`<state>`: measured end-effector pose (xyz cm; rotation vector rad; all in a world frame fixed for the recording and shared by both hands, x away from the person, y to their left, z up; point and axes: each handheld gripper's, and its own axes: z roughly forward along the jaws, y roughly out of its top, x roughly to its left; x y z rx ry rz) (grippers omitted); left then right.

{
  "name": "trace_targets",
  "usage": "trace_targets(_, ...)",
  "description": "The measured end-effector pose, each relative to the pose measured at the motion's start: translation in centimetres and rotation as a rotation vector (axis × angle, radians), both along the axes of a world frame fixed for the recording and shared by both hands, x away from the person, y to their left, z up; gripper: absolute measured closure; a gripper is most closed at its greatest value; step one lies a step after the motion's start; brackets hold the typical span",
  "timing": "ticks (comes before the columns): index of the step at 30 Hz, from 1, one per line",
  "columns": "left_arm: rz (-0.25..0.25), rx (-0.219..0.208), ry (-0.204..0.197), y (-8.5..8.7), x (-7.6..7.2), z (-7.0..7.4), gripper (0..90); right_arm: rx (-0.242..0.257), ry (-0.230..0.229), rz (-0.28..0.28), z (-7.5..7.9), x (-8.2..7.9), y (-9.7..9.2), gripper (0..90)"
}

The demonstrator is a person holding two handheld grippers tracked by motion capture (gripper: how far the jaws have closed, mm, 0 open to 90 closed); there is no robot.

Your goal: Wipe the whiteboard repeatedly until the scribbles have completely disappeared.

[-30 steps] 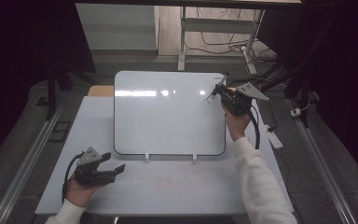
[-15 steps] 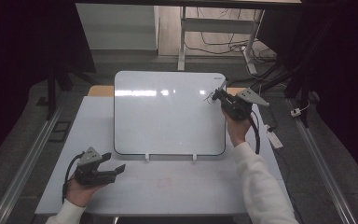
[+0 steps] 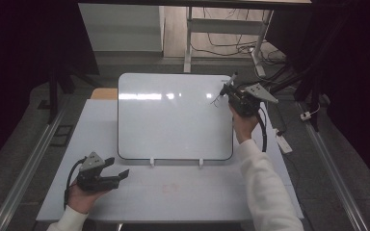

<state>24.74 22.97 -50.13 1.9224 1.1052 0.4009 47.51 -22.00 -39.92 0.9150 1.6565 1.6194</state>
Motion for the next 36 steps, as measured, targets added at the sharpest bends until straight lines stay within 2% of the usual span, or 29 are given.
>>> trace_targets(2, -0.001, 0.0, 0.001, 0.0, 0.0, 0.0, 25.2, -0.009, 0.0, 0.004, 0.0, 0.0, 0.3, 81.1)
trace_targets(6, -0.001, -0.001, 0.001, 0.0, 0.0, 0.0, 25.1, -0.045, 0.014, 0.066, -1.1, -1.2, 1.4, 81.1)
trace_targets(8, -0.002, 0.0, 0.0, 0.0, 0.0, 0.0, 25.1, -0.058, 0.01, 0.072, -1.3, -1.5, 1.5, 81.1)
trace_targets(13, -0.002, 0.0, -0.001, -0.1, -0.1, 0.0, 25.1, -0.02, -0.001, 0.005, -0.4, -0.6, 0.3, 81.1)
trace_targets(15, 0.0, 0.001, -0.001, 0.0, 0.0, 0.0, 25.1, -0.014, -0.001, 0.001, -0.4, -0.5, 0.3, 81.1)
trace_targets(22, -0.003, 0.003, 0.002, -0.1, 0.0, 0.0, 25.0, -0.064, 0.022, 0.106, -2.1, -2.4, 2.5, 81.1)
trace_targets(24, -0.004, 0.001, 0.001, -0.1, 0.0, 0.0, 25.0, -0.069, 0.015, 0.1, -2.0, -2.4, 2.5, 81.1)
trace_targets(26, -0.002, 0.002, -0.001, -0.1, 0.0, 0.0, 25.0, -0.055, 0.005, 0.06, -1.6, -2.0, 2.0, 81.1)
trace_targets(29, -0.001, -0.001, 0.0, 0.0, 0.0, 0.0, 25.0, -0.017, 0.011, 0.042, -1.3, -1.5, 1.4, 81.1)
trace_targets(30, -0.002, 0.0, 0.001, 0.0, 0.0, 0.0, 25.0, -0.021, 0.011, 0.044, -1.4, -1.5, 1.5, 81.1)
trace_targets(34, -0.002, 0.002, 0.003, -0.1, 0.1, 0.0, 25.0, -0.047, 0.022, 0.108, -2.2, -2.3, 3.1, 81.1)
trace_targets(36, -0.002, 0.002, 0.001, -0.1, 0.0, 0.0, 25.0, -0.077, 0.004, 0.104, -2.2, -2.5, 3.5, 81.1)
